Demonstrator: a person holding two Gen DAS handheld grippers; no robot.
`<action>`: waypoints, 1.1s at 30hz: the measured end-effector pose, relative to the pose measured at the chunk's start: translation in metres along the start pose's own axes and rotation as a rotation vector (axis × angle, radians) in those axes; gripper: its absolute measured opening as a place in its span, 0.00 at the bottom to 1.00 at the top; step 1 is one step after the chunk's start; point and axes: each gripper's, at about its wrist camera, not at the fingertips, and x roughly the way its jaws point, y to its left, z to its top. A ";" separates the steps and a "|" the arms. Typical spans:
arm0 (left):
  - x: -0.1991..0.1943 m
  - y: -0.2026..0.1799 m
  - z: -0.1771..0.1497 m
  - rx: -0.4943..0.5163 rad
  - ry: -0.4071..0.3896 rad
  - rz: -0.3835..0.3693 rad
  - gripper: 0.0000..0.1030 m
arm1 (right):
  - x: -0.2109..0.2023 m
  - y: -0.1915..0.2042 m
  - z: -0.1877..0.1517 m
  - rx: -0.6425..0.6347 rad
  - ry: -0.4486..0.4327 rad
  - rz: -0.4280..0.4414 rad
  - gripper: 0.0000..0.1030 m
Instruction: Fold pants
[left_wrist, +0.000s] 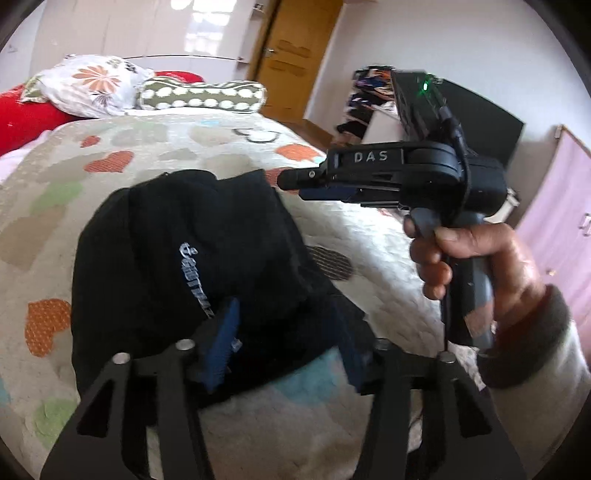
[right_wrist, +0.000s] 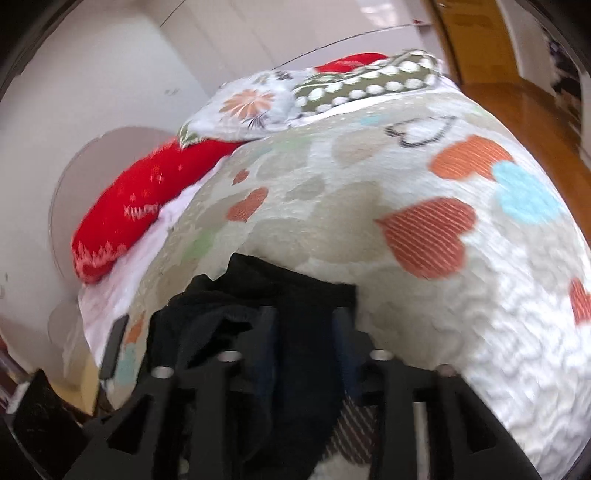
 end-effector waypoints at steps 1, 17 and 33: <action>-0.007 0.000 0.000 0.015 0.000 -0.003 0.51 | -0.006 -0.001 -0.003 0.004 -0.010 0.010 0.66; -0.030 0.067 -0.002 -0.098 -0.028 0.246 0.64 | 0.037 0.035 -0.032 0.057 0.149 0.158 0.82; -0.042 0.049 0.014 -0.080 -0.091 0.204 0.68 | -0.008 0.064 -0.026 -0.180 0.026 0.049 0.21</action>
